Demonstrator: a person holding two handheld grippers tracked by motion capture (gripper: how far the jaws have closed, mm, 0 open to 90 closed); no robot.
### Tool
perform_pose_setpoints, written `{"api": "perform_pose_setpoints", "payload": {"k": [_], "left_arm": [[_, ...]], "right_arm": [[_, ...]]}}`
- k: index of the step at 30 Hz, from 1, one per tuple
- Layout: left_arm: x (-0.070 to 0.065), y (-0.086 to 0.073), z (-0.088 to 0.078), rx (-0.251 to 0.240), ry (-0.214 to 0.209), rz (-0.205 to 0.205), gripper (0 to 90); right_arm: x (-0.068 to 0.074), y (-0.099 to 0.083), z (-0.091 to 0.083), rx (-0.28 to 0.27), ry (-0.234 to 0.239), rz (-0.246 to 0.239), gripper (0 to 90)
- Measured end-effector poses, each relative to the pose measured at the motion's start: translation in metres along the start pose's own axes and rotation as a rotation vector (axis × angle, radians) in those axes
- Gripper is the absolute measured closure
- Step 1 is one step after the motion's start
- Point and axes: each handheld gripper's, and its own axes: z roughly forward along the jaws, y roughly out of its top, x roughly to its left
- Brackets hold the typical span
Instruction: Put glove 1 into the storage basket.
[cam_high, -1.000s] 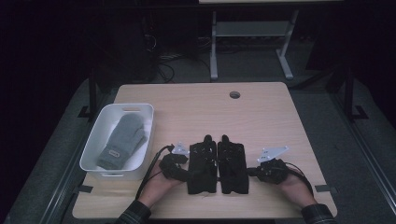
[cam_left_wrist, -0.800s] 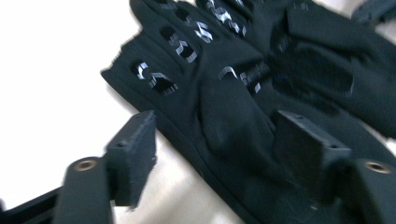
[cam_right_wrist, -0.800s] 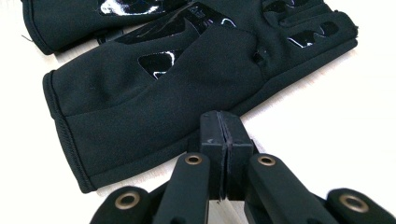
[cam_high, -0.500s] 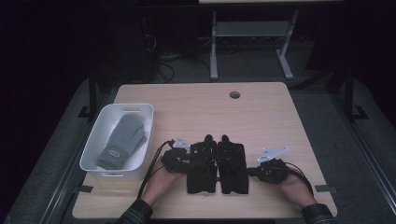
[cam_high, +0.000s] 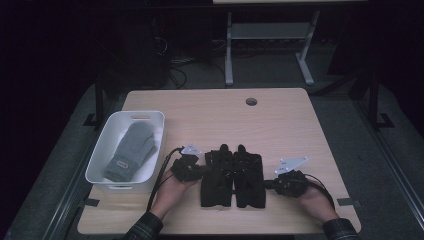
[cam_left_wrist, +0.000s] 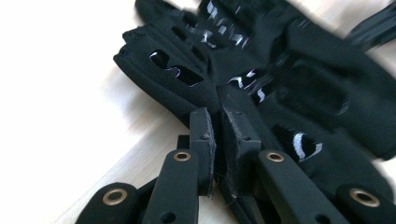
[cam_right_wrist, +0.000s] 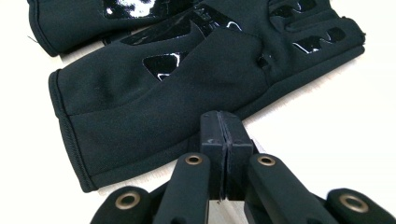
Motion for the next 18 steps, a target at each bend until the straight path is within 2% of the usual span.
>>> {"api": "perform_pose_setpoints", "payload": {"k": [4,8,18], "left_arm": [[-0.005,0.007,-0.007,-0.056,-0.038,-0.009,81.8],[-0.007,0.015,-0.009,-0.068,-0.065,-0.003,82.1],[-0.006,0.033,-0.012,-0.094,-0.084,0.006,82.5]], "right_arm": [[0.001,0.002,0.001,0.003,0.003,0.002,89.1],[0.003,0.004,0.004,0.002,0.001,-0.001,89.1],[0.008,0.016,0.015,-0.009,0.022,-0.015,89.8]]}}
